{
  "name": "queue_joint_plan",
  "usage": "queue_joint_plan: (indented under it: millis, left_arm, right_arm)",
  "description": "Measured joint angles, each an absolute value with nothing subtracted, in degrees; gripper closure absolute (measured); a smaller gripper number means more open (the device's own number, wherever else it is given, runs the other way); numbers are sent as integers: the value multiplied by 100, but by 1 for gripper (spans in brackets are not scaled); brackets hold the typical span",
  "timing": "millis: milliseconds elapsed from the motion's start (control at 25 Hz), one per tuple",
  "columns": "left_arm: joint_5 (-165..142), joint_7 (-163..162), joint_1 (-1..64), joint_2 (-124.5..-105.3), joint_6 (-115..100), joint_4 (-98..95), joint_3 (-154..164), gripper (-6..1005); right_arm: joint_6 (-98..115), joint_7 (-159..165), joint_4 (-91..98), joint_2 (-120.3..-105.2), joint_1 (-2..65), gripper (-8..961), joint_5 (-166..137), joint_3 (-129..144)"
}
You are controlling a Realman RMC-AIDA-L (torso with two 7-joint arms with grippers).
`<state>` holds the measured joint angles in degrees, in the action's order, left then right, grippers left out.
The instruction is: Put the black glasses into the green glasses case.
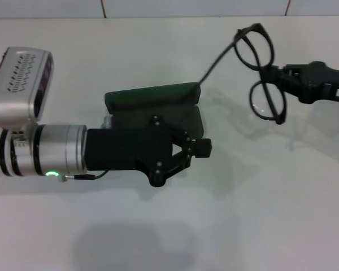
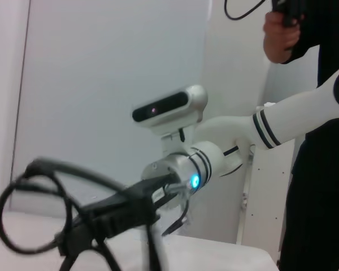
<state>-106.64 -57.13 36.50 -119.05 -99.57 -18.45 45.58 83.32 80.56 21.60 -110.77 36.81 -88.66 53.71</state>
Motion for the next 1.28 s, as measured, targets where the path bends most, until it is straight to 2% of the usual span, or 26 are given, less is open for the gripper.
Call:
queue_joint_plan:
  millis: [120, 320, 440, 680, 800, 1280]
  left_arm:
    - [-10664, -5744, 3607, -11893, -10059, -1961, 4549, 990]
    - [-10662, -5796, 3597, -11891, -10106, -2029, 4544, 990]
    - [-10661, -5795, 3605, -11891, -10110, -2037, 4538, 989]
    - [-10661, -5795, 3650, -11891, -10115, -2044, 4535, 989]
    - [-10661, -5795, 3656, -11896, -10115, -2046, 4535, 988]
    - [-10661, -5792, 3656, -11945, -10086, -2048, 4545, 987]
  right_arm:
    - [8110, 7986, 2161, -11026, 3599, 889, -8929, 5421]
    - [7887, 7853, 2163, -11056, 3547, 889, -9169, 5433]
    - [7885, 7842, 2165, -11116, 3580, 889, -9372, 5434]
    - [8063, 7830, 2355, -11369, 3644, 889, -9742, 5621]
    - [8249, 7830, 2431, -11440, 3645, 889, -9779, 5717]
    - [8613, 7836, 2578, -11490, 3657, 889, -9701, 5666]
